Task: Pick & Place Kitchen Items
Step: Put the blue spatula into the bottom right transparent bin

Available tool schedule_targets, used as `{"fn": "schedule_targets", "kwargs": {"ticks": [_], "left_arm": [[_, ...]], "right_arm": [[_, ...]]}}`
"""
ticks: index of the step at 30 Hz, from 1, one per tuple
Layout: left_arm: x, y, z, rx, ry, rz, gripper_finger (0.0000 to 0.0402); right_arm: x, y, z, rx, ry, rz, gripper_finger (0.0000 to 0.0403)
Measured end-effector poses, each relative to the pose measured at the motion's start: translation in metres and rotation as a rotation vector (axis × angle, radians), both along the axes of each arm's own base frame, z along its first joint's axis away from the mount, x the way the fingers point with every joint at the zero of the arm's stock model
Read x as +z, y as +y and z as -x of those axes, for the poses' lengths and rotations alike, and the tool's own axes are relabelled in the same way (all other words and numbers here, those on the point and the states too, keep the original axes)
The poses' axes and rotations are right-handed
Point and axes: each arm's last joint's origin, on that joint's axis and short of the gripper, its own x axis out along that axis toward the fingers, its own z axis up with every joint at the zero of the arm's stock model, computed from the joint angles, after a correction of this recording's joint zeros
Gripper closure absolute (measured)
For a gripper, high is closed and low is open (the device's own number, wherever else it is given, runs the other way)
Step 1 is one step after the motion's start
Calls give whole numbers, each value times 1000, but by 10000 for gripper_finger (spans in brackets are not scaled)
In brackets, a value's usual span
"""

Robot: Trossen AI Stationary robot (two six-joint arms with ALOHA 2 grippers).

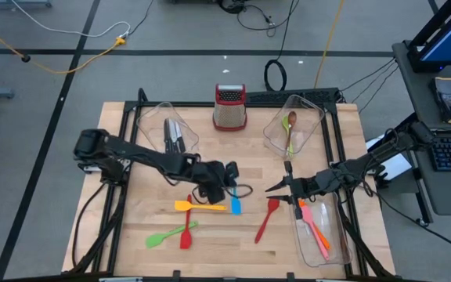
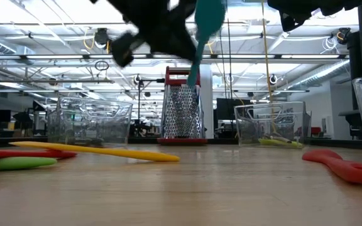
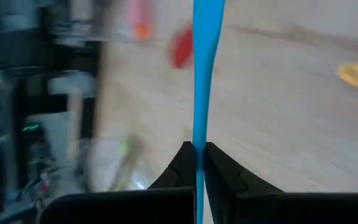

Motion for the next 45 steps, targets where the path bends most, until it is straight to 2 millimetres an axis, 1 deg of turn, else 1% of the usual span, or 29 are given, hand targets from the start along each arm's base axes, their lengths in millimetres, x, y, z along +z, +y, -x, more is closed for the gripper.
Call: {"fn": "schedule_targets", "kwargs": {"ticks": [3, 6, 9, 13, 16, 23, 27, 31, 34, 37, 39, 42, 45], "left_arm": [[27, 1, 9, 58, -97, 93, 399], [56, 2, 18, 131, -214, 241, 398], [79, 3, 26, 203, -314, 415, 399], [99, 4, 32, 293, -415, 662, 399], [107, 4, 33, 343, -459, 818, 399], [112, 5, 31, 473, -468, 1115, 399], [114, 4, 30, 515, -463, 1244, 399], [115, -1, 30, 521, -457, 1317, 400], [110, -10, 22, 490, -451, 1369, 400], [101, -20, 12, 434, -431, 1402, 400], [93, -24, 7, 454, -415, 1408, 400], [82, -26, -2, 482, -401, 1424, 400], [77, -28, -9, 449, -427, 1451, 401]], "right_arm": [[0, 0, 0, 0, 0, 0, 326], [0, 0, 0, 4, -7, 14, 326], [1, 0, 0, 10, -19, 44, 326], [4, 0, -1, 17, -57, 72, 326], [8, 1, -1, 19, -98, 81, 326], [15, 1, -2, 21, -166, 90, 324], [15, 1, -2, 23, -173, 88, 306], [13, 3, -5, 28, -174, 87, 271], [13, 5, -9, 26, -204, 82, 239], [14, 7, -13, 19, -248, 86, 205], [16, 8, -15, 17, -277, 73, 184], [16, 8, -16, 11, -288, 60, 158], [15, 8, -17, 7, -282, 18, 138]]}}
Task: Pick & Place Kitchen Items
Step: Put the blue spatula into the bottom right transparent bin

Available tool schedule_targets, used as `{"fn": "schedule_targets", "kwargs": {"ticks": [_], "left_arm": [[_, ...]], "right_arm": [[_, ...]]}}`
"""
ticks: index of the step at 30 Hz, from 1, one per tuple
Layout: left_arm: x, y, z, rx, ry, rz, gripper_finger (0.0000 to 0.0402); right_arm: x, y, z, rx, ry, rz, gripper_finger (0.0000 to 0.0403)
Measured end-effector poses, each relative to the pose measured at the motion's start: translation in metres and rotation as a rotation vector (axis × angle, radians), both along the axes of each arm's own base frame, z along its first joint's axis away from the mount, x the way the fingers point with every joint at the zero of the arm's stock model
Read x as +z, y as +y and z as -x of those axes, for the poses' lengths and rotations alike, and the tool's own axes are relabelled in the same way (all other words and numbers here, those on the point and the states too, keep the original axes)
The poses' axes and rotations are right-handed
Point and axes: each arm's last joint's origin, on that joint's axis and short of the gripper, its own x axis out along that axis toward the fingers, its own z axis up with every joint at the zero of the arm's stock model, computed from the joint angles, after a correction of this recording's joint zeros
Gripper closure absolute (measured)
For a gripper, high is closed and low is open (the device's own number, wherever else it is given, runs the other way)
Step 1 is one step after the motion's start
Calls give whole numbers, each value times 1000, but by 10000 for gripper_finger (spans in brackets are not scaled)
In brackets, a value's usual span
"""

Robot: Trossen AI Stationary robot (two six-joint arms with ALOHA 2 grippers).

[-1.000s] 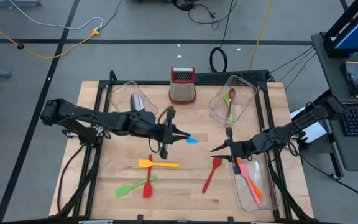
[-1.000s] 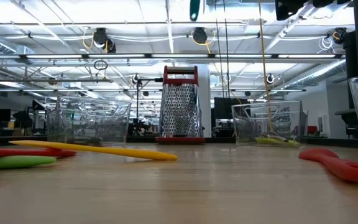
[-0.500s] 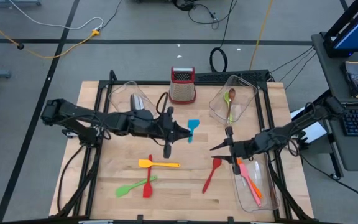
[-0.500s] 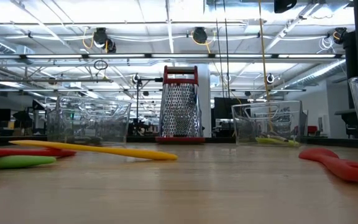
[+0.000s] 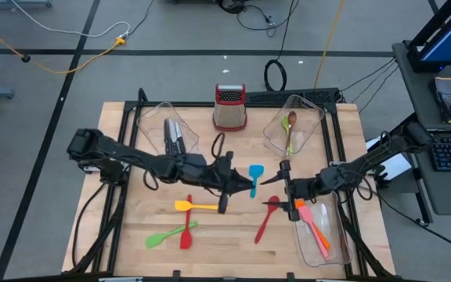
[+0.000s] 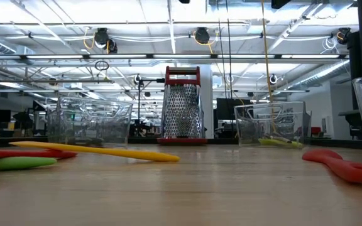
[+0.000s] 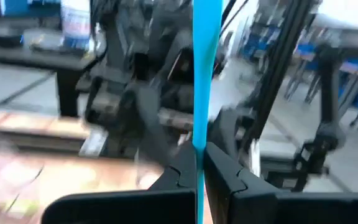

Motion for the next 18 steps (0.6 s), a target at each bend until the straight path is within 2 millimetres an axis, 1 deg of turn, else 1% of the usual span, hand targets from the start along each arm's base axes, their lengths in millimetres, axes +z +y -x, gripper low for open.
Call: {"fn": "schedule_targets", "kwargs": {"ticks": [4, 8, 18], "left_arm": [[-10, -3, -9, -28, -23, 11, 401], [-17, -4, -15, -26, -36, 15, 401], [-14, -8, -15, -39, -93, 21, 401]], "right_arm": [[-1, 1, -1, 4, 13, -55, 120], [-2, 0, -1, 3, 22, -93, 112], [-2, -4, -3, -31, 34, -148, 115]]}}
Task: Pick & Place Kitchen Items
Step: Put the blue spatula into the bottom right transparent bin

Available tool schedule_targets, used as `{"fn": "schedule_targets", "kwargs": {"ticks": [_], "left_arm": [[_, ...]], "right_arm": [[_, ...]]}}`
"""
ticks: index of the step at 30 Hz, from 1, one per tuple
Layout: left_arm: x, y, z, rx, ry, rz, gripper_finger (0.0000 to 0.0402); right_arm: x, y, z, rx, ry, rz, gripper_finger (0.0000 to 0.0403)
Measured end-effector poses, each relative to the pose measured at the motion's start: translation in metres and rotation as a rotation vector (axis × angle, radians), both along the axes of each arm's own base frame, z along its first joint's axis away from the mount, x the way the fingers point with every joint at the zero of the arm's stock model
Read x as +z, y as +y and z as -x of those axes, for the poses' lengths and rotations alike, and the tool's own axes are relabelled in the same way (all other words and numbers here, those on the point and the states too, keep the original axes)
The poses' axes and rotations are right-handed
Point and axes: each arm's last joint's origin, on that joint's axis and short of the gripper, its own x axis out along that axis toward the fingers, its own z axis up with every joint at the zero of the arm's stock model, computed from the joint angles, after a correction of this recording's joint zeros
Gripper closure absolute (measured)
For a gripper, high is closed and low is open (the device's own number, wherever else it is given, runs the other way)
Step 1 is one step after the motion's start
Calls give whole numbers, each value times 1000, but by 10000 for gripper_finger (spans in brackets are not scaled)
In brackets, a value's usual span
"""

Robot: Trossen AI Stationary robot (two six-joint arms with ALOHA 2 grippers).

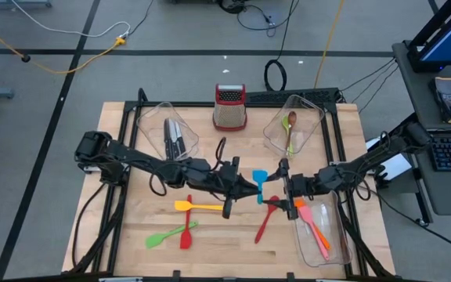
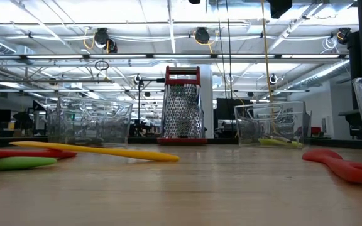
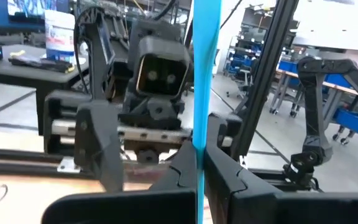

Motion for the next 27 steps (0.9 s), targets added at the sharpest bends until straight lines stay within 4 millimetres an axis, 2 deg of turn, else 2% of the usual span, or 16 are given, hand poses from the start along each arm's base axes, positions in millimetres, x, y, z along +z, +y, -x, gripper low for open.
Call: {"fn": "schedule_targets", "kwargs": {"ticks": [9, 19, 27], "left_arm": [[0, -2, 0, 8, -3, -6, 401], [-10, -3, -6, 22, 0, 3, 401], [-8, -2, -6, 44, -20, 4, 401]], "right_arm": [[-1, -10, -4, -33, 10, -49, 132], [0, -9, -4, 5, 7, -55, 179], [0, -9, -4, 7, 5, -75, 197]]}}
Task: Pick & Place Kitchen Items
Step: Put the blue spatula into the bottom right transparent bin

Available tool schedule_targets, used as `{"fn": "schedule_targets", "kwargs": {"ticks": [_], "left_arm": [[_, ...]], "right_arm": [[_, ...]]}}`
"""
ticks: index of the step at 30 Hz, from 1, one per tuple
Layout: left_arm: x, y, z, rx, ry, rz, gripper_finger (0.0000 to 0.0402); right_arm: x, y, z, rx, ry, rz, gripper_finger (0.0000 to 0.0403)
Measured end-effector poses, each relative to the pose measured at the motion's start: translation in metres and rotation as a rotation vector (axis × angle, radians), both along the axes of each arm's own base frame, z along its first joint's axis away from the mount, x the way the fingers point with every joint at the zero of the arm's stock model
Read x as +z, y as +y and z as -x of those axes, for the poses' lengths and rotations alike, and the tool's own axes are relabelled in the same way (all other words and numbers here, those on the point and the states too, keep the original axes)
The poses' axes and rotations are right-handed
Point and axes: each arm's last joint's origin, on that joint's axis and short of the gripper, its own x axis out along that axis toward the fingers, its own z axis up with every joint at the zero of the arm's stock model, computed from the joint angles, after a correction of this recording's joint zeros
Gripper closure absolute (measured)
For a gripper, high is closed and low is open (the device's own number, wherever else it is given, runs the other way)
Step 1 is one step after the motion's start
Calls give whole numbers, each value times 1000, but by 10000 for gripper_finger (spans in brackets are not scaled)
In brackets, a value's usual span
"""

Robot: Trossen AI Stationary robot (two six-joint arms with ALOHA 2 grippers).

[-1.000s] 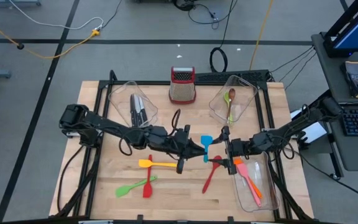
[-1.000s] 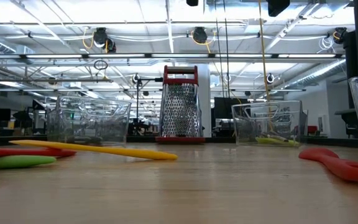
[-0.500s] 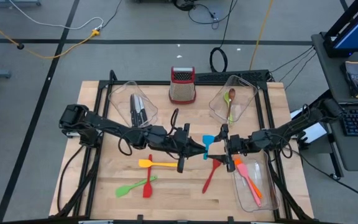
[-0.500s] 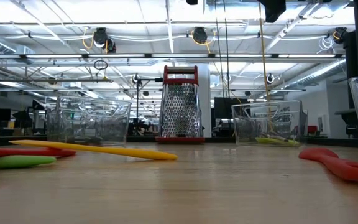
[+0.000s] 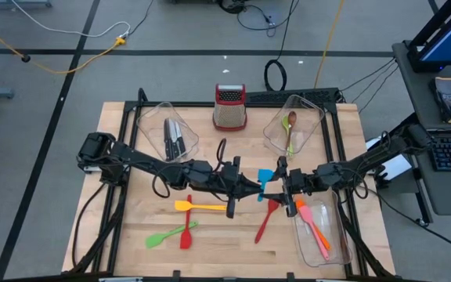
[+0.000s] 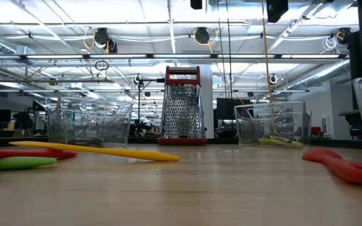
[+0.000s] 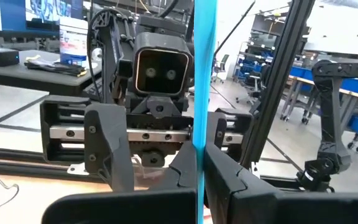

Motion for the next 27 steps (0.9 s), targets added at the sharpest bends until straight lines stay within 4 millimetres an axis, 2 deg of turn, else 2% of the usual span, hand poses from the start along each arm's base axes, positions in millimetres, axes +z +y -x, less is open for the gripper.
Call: {"fn": "schedule_targets", "kwargs": {"ticks": [4, 7, 17, 27], "left_arm": [[0, 0, 0, 8, -2, -2, 401], [0, 1, 0, 14, -2, -1, 401], [-14, -1, -8, 23, 12, -7, 401], [-16, -1, -8, 15, 23, -47, 391]], "right_arm": [[-1, 0, -1, 1, 4, 2, 213], [-4, 2, -3, 7, 12, 5, 240], [-14, 5, -14, 71, 13, 5, 385], [-13, 5, -13, 72, 25, -44, 387]]}}
